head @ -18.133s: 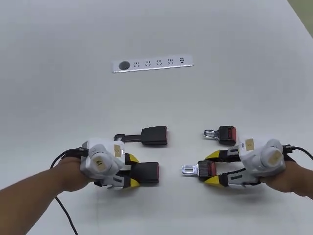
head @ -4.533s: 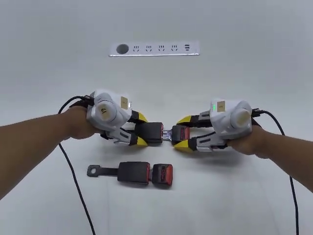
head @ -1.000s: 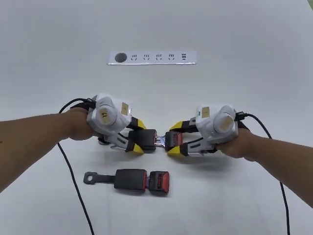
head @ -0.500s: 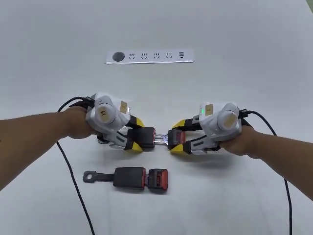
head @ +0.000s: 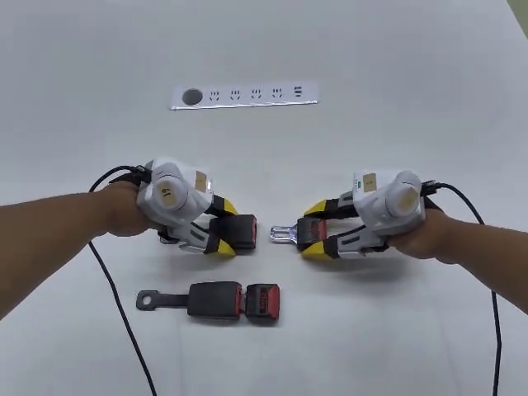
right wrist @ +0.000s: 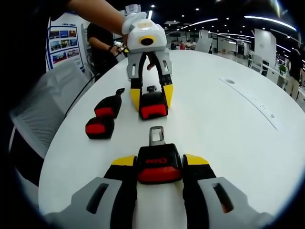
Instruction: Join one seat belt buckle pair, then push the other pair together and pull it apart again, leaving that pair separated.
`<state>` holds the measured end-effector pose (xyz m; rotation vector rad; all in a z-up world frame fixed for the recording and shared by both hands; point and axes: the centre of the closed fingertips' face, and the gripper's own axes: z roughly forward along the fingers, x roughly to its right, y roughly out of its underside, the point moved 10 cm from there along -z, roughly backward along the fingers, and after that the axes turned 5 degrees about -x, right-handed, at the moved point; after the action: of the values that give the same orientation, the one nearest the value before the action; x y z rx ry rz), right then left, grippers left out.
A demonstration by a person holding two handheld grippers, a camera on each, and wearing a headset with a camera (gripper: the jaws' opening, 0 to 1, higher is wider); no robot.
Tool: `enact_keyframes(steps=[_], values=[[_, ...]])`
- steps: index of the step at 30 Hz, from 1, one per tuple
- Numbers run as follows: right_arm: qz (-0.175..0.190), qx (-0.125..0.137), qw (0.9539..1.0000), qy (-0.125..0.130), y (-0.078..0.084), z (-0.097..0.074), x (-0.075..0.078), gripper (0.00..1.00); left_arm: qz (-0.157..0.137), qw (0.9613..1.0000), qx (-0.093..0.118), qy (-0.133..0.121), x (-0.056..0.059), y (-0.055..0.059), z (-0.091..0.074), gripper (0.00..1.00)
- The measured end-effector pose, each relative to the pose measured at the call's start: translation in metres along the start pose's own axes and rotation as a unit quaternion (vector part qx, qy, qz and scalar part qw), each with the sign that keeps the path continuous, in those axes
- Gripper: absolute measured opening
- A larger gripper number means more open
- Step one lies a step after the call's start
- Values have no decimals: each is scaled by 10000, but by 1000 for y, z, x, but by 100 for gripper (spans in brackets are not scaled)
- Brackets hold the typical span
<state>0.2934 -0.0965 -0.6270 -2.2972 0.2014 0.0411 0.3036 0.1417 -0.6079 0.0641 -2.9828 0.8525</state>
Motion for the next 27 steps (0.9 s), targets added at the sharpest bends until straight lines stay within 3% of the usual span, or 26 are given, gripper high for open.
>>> enact_keyframes(steps=[27], values=[[145, -190, 9997, 86, 32, -43, 5, 35, 2, 10000, -47, -1, -1, 0, 1, 35]])
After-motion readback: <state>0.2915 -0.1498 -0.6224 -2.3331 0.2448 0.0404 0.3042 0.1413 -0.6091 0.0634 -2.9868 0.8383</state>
